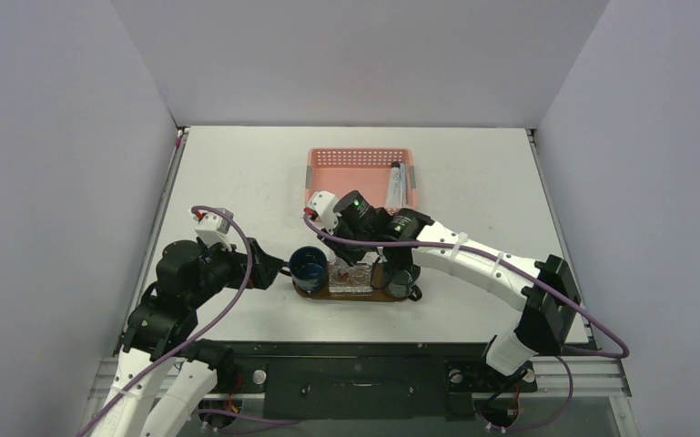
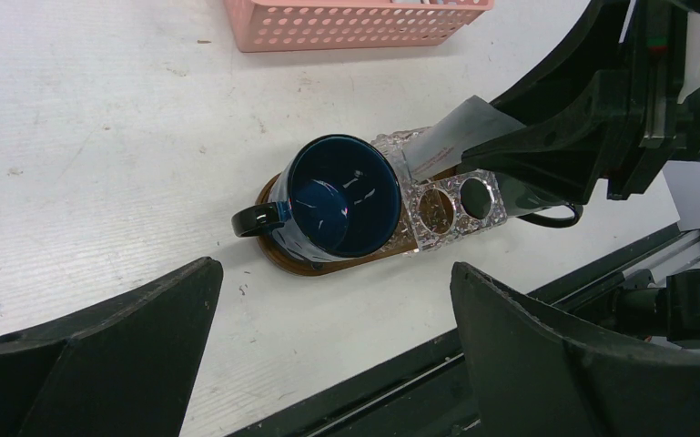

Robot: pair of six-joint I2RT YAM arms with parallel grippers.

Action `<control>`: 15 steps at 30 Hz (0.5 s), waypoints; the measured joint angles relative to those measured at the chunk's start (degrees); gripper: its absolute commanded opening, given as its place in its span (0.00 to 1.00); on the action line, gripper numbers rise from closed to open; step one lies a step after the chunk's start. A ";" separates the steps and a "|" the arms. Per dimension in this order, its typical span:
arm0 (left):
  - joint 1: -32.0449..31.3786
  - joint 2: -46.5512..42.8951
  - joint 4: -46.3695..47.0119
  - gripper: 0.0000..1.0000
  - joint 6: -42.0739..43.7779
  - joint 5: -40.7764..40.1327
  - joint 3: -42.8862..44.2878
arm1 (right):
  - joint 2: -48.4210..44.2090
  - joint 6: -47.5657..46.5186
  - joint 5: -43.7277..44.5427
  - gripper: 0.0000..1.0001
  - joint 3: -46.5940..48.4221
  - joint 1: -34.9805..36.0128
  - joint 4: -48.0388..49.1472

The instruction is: Prepare toiletry sets of a toothbrush and toothpaste on the tray

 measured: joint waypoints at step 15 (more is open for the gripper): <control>0.00 0.00 0.00 0.96 0.00 0.00 0.00 | -7.50 4.92 6.80 0.38 1.90 -3.52 1.86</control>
